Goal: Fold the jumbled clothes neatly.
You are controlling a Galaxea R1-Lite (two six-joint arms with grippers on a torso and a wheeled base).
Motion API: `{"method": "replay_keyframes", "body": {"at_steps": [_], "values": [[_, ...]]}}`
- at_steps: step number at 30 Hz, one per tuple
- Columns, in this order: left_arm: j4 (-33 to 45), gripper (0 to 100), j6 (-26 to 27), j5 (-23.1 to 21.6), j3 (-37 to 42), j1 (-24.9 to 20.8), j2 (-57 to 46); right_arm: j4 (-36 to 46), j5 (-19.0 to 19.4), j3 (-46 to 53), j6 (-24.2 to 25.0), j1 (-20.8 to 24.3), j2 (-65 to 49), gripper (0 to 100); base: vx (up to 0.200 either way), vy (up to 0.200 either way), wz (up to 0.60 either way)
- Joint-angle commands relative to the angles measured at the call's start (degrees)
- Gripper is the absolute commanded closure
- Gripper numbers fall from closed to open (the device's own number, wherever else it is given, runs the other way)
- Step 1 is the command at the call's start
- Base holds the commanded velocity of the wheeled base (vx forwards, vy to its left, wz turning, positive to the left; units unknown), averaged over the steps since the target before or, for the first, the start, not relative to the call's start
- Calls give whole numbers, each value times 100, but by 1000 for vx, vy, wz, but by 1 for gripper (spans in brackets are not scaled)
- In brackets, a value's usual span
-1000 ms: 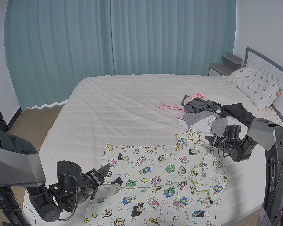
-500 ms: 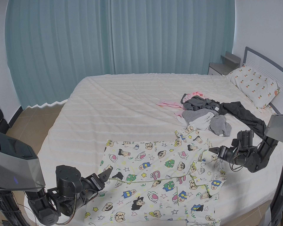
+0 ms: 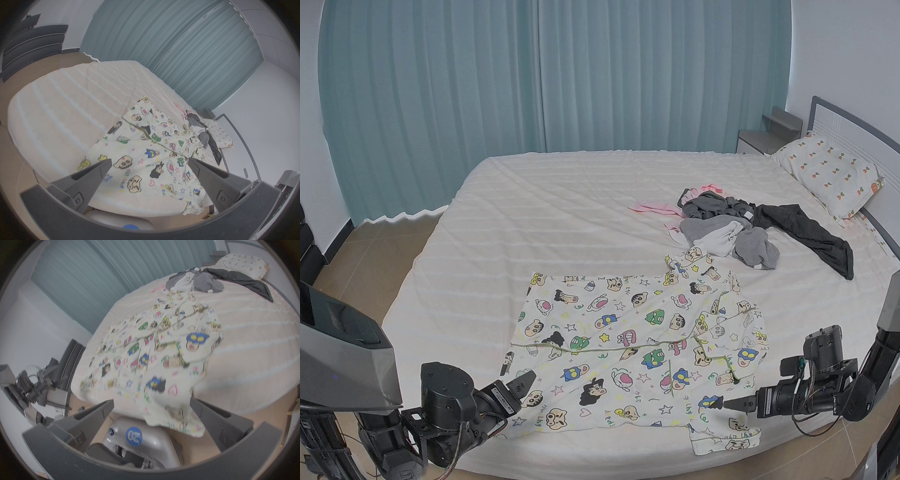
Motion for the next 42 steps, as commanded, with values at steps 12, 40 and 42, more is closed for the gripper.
{"method": "replay_keyframes", "body": {"at_steps": [12, 40, 42], "values": [[-723, 0, 20, 20, 47, 61, 1068, -938, -25, 320, -772, -472, 1165, 0, -17, 0, 0], [-723, 0, 72, 3, -243, 298, 1331, -3504, -43, 522, -1721, -314, 3336, 0, 0, 0, 0], [-723, 0, 72, 3, -243, 298, 1331, -3513, -60, 487, -1704, -349, 3301, 0, 0, 0, 0]]}}
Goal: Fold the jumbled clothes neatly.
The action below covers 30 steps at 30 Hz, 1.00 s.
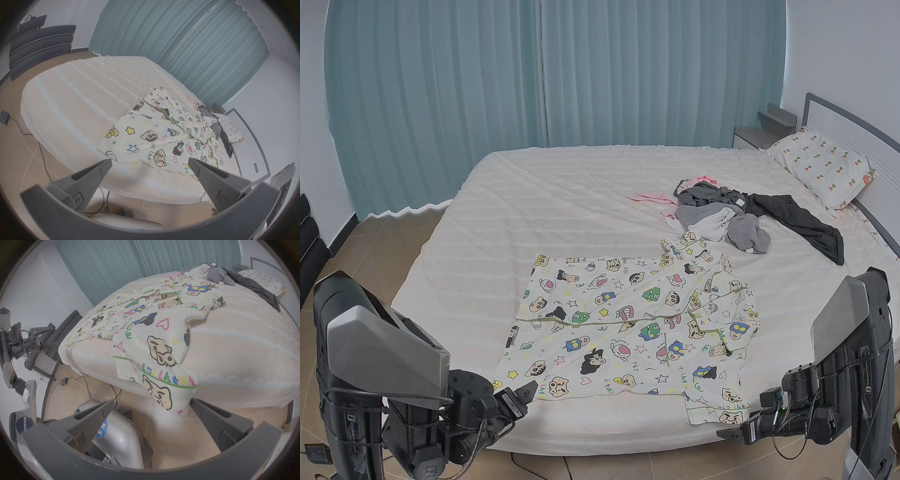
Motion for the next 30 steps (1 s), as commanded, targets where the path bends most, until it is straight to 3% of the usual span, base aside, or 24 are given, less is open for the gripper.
{"method": "replay_keyframes", "body": {"at_steps": [1, 12, 30], "values": [[-102, 0, -2, 3, 0, -2, 9, -64, -5, -42, 7, -30, 55, 0, 0, 0, 0], [-102, 0, -2, 12, 9, 7, 9, -64, -128, -42, 42, -373, -121, 0, 0, 0, 0], [-102, 0, 7, 12, -35, 7, 0, -56, -5, -622, 235, -170, -24, 0, 0, 0, 0]]}}
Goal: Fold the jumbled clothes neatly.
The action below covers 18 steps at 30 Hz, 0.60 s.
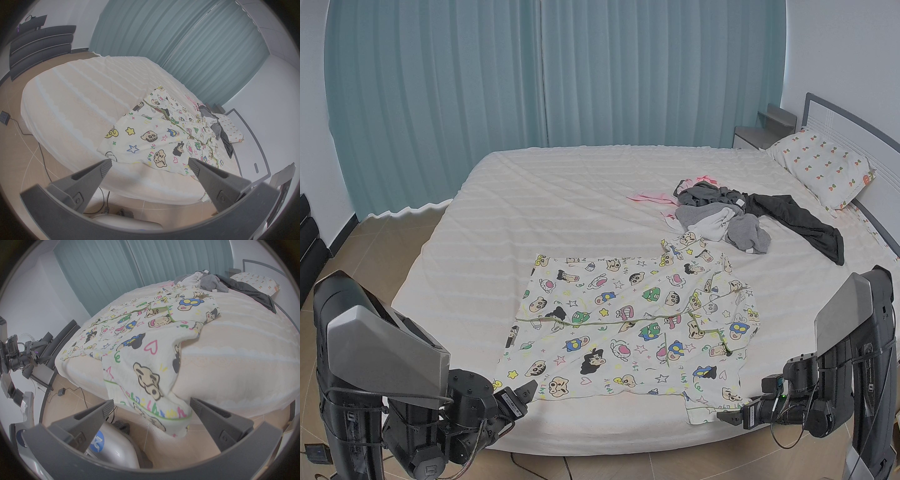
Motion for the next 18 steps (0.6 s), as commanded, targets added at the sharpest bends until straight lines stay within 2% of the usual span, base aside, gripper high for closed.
{"method": "replay_keyframes", "body": {"at_steps": [1, 6, 7, 12, 15, 18], "values": [[-102, 0, -3, 1, -20, 1, -1, -58, 1, -99, 15, 41, 76, 0, 0, 0, 0], [-102, 0, -3, 1, -37, 1, -1, -49, 1, -327, 15, 146, 252, 0, 0, 0, 0], [-102, 0, -3, 1, -37, 1, -1, -49, 1, -353, 15, 155, 252, 100, 0, 0, 0], [-102, 0, -12, 18, -29, 10, -1, -49, -8, -441, -12, 261, 252, 100, 0, 0, 0], [-102, 0, -3, 9, -29, 27, 8, -58, 18, -397, 32, 146, 243, 100, 0, 0, 0], [-102, 0, -3, 18, -20, 19, 16, -58, 344, -257, 32, 59, 217, 100, 0, 0, 0]]}}
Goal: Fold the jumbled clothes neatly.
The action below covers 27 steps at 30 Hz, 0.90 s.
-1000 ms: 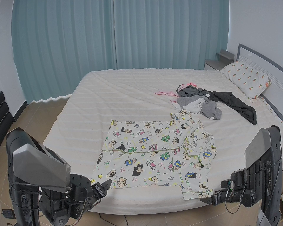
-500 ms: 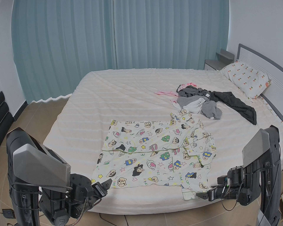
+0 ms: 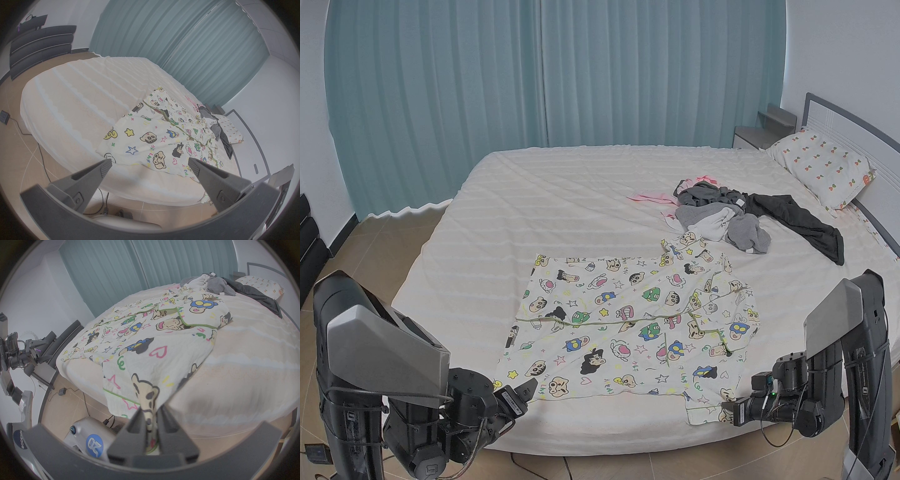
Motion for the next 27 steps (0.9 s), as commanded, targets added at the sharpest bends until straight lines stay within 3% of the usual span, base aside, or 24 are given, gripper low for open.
{"method": "replay_keyframes", "body": {"at_steps": [1, 6, 9, 19, 23, 27], "values": [[-102, 0, 8, 16, 17, -1, 14, -56, 333, 201, 2, -122, -15, 100, 0, 0, 0], [-102, 0, 290, 174, 26, 25, 5, -56, 781, 464, -7, -245, -200, 100, 0, 0, 0], [-102, 0, 817, 403, 79, 52, 31, -56, 1159, 614, 2, -307, -279, 100, 0, 0, 0], [-102, 0, 2065, 429, 298, 403, 515, -56, 1528, 816, -33, -421, -305, 100, 0, 0, 0], [-102, 0, 2170, 218, 96, 676, 919, -56, 1537, 886, -60, -395, -287, 100, 0, 0, 0], [-102, 0, 2153, -511, -36, 869, 937, -56, 1537, 904, -60, -377, -287, 100, 0, 0, 0]]}}
